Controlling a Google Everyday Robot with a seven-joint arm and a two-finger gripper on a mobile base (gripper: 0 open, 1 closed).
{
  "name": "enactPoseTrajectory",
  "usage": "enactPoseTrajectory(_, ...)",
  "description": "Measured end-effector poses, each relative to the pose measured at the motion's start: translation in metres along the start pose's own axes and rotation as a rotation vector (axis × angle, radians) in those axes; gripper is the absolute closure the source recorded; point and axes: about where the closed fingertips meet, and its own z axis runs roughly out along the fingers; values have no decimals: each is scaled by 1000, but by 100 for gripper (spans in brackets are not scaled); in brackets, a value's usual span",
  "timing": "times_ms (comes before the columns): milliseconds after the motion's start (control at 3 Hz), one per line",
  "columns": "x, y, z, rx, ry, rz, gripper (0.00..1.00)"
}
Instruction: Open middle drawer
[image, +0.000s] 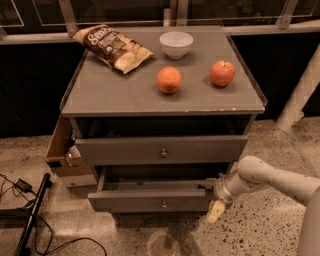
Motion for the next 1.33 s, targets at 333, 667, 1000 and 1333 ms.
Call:
enactPoseTrajectory(333, 16, 44, -19, -106, 68, 28, 0)
enactPoseTrajectory(667, 22, 65, -29, -171, 90, 43, 0)
enactPoseTrajectory(1000, 26, 84, -41, -257, 98, 55, 0)
enactPoseTrajectory(1333, 30, 112, -68, -456, 117, 70, 0)
